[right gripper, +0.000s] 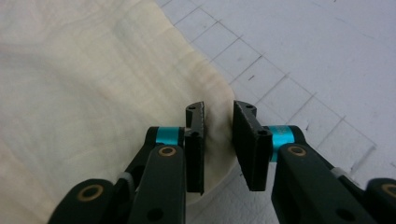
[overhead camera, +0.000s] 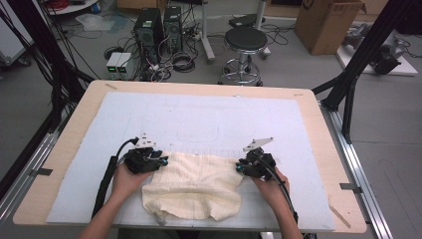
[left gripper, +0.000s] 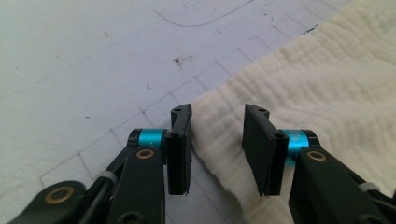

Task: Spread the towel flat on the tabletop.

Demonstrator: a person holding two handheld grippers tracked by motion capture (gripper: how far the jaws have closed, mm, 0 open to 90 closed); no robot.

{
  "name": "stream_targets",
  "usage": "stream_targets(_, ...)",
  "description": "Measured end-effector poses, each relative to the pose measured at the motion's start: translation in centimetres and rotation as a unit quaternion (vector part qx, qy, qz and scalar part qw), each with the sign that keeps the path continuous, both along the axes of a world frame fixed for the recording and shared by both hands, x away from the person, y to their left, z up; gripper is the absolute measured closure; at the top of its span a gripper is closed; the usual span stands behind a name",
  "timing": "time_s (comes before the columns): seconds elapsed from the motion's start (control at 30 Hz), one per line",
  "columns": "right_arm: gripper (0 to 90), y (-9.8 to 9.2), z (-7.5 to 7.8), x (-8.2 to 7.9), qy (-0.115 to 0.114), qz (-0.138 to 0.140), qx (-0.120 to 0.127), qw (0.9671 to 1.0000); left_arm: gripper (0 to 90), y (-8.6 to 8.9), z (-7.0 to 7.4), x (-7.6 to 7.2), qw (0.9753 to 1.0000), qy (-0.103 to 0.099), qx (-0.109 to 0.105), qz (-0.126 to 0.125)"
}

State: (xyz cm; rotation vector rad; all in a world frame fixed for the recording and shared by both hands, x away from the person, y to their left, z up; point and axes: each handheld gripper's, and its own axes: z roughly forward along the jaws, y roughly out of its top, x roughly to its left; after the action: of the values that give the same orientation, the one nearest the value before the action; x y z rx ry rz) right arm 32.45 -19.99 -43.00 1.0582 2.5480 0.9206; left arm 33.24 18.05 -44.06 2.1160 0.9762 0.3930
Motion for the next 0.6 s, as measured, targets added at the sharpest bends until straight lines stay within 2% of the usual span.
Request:
stream_targets(0.13,82.3,0.3,0.0,-0.2,-0.008,0.003,-0.01,0.9999,75.1,-0.1,0.0,-0.1,1.0,0.001,-0.007,0.002)
stream_targets(0.2,82.9,0.3,0.0,-0.1,-0.01,0.007,-0.012,0.9998,84.1,-0.2,0.0,-0.2,1.0,-0.001,-0.006,-0.005)
stream_targets(0.33,86.0,0.3,0.1,-0.2,-0.002,0.014,-0.007,0.9999,86.0,-0.2,0.1,-0.3,1.0,-0.006,0.0,-0.006)
stream_targets(0.4,86.0,0.1,0.3,-0.2,0.001,0.018,0.006,0.9998,86.1,0.0,0.2,-0.4,1.0,-0.006,0.001,-0.004)
stream_targets(0.5,86.2,0.1,0.8,-0.4,-0.013,0.024,0.025,0.9993,86.3,0.4,0.7,-0.5,0.9998,-0.015,-0.007,-0.004)
stream_targets(0.6,86.3,0.0,1.3,-0.6,-0.02,0.028,0.033,0.9989,86.3,0.6,1.2,-0.7,0.9995,-0.021,-0.022,-0.002)
